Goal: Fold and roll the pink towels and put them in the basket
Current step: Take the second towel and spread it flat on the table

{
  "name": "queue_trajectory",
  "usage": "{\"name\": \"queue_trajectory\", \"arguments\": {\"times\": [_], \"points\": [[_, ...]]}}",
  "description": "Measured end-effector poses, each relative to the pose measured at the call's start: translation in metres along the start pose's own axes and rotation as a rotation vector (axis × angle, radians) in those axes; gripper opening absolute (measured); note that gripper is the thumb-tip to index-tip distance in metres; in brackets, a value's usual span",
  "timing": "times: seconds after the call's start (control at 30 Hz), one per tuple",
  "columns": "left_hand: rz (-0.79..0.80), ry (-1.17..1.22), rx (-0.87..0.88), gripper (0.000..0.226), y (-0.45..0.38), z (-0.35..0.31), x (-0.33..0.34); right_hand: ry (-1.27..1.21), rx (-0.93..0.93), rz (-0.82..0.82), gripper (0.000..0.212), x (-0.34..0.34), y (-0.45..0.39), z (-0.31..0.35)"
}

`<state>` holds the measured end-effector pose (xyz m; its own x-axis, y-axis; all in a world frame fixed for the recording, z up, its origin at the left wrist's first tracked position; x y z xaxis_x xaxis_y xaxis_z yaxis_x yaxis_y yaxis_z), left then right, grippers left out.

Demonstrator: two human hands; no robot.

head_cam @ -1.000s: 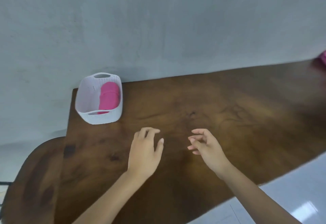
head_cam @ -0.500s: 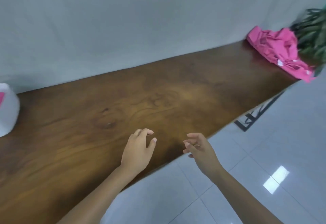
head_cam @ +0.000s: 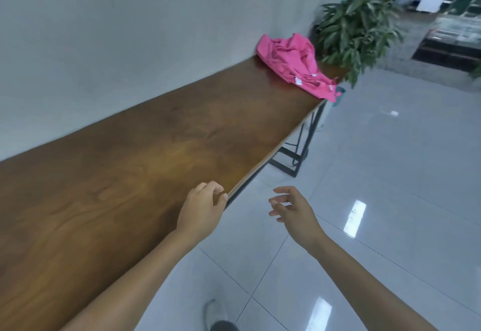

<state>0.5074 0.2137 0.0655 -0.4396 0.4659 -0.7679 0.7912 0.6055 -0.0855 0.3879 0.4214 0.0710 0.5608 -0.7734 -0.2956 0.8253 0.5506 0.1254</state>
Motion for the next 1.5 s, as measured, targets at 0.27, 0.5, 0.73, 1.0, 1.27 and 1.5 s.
{"name": "queue_trajectory", "arguments": {"times": [0.27,0.5,0.73,1.0,1.27,1.5], "points": [[0.068,0.043,0.073,0.023,-0.131,-0.062,0.075,0.046,0.058,-0.143,0.017,-0.084,-0.089,-0.018],[0.089,0.014,0.095,0.028,-0.264,-0.094,0.135,0.066,0.126,-0.212,0.016,-0.144,-0.197,-0.031],[0.132,-0.097,0.114,0.046,-0.387,-0.119,0.188,0.089,0.175,-0.277,0.017,-0.181,-0.286,-0.048],[0.136,-0.261,0.058,0.064,-0.496,-0.140,0.236,0.100,0.169,-0.301,0.016,-0.232,-0.368,-0.060],[0.022,-0.384,-0.062,0.070,-0.561,-0.153,0.275,0.243,0.057,-0.261,0.014,-0.289,-0.483,-0.065],[-0.086,-0.466,-0.100,0.067,-0.568,-0.154,0.285,0.457,-0.222,-0.297,0.016,-0.336,-0.627,-0.042]]}}
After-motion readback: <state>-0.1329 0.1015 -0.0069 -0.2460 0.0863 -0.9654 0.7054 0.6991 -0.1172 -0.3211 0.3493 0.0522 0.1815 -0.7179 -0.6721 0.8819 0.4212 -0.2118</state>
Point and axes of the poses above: each hand's wrist, its own y-axis away from the middle knuckle, its own x-axis out of the palm, z = x × y, the point moved 4 cm from there along -y, towards the middle knuckle, and after that the axes turned 3 degrees about -x, right-handed, at the moved point
